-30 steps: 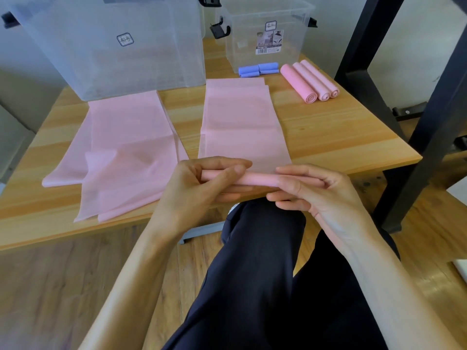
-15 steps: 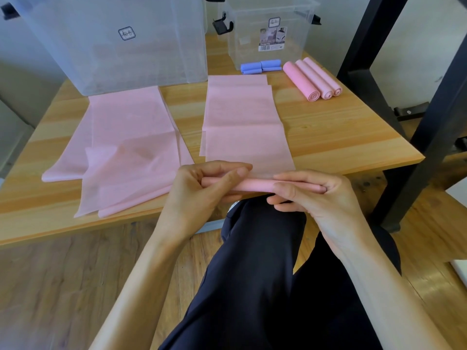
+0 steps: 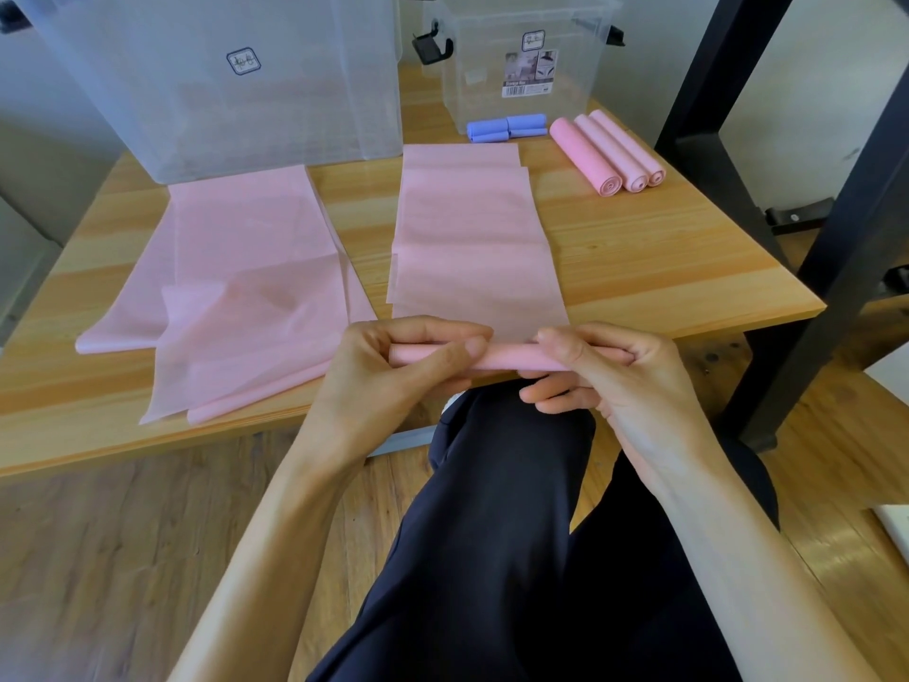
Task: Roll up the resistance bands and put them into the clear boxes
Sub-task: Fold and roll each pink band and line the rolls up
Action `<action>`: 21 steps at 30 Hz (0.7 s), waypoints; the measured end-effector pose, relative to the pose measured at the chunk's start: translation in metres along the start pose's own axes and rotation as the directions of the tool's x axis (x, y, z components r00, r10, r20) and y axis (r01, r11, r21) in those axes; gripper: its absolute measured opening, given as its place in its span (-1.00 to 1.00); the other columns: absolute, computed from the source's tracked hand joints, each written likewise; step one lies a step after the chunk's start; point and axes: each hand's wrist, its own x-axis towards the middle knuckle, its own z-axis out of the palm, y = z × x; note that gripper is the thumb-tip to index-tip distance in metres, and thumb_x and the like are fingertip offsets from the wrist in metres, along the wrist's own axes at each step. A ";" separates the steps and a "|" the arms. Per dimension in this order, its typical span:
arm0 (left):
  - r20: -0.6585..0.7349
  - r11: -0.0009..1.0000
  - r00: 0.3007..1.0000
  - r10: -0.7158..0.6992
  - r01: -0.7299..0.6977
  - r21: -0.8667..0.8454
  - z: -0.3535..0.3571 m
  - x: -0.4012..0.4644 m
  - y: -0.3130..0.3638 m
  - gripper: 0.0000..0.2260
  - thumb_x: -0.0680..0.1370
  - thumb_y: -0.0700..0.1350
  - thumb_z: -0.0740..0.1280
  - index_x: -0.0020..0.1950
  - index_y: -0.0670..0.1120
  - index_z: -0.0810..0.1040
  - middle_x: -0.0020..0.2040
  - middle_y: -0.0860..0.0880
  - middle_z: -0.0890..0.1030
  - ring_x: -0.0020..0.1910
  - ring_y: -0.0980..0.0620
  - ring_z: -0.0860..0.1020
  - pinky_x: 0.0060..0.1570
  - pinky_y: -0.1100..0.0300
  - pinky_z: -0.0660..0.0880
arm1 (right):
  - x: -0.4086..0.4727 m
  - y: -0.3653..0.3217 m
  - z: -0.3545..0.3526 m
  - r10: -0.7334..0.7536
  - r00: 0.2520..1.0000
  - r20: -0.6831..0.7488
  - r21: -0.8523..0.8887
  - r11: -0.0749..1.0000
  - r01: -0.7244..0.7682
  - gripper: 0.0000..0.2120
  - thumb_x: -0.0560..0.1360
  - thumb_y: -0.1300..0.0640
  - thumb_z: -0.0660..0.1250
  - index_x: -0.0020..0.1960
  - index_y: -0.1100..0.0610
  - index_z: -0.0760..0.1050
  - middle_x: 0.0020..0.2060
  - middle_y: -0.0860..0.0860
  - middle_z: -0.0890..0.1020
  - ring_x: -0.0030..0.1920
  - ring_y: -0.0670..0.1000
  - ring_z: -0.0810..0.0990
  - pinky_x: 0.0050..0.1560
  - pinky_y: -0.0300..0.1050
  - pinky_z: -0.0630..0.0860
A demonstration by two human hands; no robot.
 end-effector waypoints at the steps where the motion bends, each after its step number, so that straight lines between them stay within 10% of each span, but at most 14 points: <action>1: -0.010 1.000 1.000 0.001 -0.001 -0.006 0.001 0.000 0.000 -0.83 0.41 -0.12 0.44 -0.04 -0.12 0.71 -0.10 -0.05 0.74 -0.07 0.00 0.71 -0.08 0.25 0.63 | 0.000 0.000 0.000 0.003 1.000 0.008 0.002 1.000 -0.003 -0.78 0.32 0.04 0.47 -0.11 0.16 0.68 -0.23 0.18 0.72 -0.27 0.14 0.72 -0.30 -0.19 0.63; 21: -0.055 0.997 0.998 0.021 -0.017 0.069 0.000 0.002 0.002 -0.82 0.39 -0.09 0.47 -0.02 -0.03 0.72 -0.11 -0.02 0.74 -0.10 0.05 0.71 -0.06 0.25 0.62 | 0.008 0.000 0.000 -0.034 0.999 -0.034 0.001 0.999 0.034 -0.85 0.36 0.13 0.49 -0.10 0.17 0.68 -0.26 0.13 0.72 -0.25 0.14 0.73 -0.28 -0.18 0.64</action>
